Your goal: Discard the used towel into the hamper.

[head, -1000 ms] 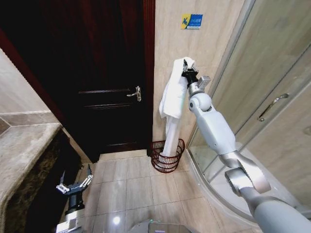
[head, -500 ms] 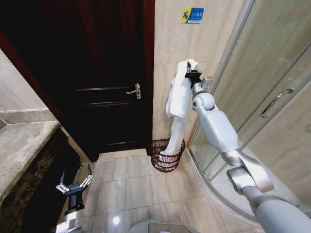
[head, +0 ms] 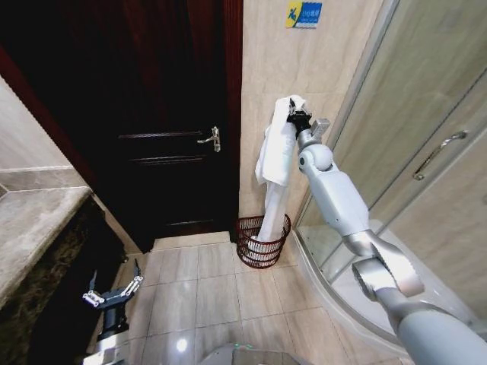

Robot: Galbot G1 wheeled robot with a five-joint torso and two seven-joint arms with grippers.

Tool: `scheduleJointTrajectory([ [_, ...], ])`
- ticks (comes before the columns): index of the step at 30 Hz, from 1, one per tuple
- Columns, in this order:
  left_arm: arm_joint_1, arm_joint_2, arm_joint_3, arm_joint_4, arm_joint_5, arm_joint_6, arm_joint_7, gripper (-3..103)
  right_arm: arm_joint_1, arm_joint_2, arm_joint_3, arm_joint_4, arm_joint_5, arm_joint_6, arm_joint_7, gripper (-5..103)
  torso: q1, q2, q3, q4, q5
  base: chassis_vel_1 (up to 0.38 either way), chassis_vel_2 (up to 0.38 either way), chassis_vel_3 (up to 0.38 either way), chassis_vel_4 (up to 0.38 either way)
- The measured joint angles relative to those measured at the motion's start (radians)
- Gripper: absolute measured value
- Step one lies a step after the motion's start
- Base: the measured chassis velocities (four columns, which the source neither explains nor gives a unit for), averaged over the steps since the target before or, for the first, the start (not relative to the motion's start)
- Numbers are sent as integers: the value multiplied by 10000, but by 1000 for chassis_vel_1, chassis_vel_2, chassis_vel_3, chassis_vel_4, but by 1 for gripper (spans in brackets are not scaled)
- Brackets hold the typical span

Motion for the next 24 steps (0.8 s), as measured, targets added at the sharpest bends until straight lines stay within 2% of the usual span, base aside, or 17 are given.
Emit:
scheduleJointTrajectory([
  [24,-2,0,-20,43,3,25,45,100,45,383,128,-341,-100,17,-53,3,-535,-1195,-663,0,0,0,0,0,0],
])
